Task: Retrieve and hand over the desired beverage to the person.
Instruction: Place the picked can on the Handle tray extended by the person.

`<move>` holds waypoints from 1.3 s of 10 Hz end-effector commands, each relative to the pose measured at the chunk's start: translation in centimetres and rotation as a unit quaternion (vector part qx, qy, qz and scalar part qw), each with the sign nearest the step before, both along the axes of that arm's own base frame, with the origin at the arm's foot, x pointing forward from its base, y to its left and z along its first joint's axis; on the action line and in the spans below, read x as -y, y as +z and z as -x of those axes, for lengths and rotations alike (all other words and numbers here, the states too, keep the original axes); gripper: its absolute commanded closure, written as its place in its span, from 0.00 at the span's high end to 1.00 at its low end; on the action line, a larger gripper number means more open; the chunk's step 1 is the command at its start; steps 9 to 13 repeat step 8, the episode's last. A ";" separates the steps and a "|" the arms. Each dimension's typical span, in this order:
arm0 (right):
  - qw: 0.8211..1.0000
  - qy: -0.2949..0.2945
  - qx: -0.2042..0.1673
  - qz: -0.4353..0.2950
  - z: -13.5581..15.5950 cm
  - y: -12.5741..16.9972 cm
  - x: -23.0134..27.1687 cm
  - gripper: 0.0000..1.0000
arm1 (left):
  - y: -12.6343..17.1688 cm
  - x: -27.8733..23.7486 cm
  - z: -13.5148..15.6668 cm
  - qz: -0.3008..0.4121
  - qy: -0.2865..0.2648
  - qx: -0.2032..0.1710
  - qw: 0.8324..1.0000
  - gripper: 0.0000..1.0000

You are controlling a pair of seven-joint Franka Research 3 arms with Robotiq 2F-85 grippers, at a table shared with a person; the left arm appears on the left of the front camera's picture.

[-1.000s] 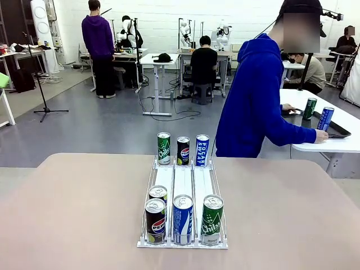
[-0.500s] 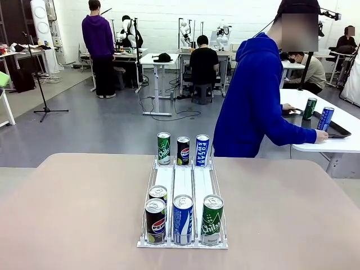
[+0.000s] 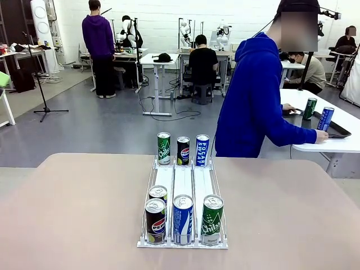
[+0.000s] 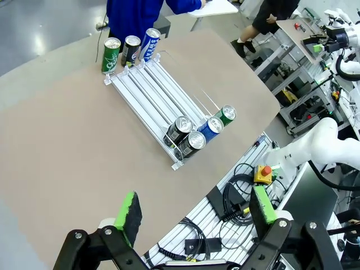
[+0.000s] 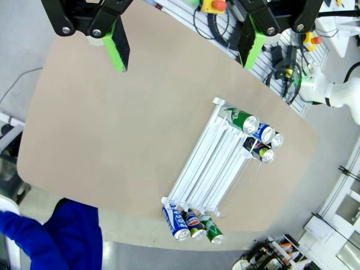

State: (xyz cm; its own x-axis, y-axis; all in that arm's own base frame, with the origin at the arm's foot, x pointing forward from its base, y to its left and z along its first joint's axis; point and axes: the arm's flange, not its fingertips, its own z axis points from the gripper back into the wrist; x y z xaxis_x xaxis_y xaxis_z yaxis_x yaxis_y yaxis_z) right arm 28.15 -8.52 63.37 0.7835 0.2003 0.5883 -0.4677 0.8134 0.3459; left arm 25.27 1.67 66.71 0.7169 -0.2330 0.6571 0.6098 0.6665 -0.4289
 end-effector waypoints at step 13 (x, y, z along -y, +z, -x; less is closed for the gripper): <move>1.000 0.004 -0.001 -0.003 0.0 -0.1 0.0 1.00 | 0.0 0.0 -0.1 0.003 -0.008 0.005 1.000 1.00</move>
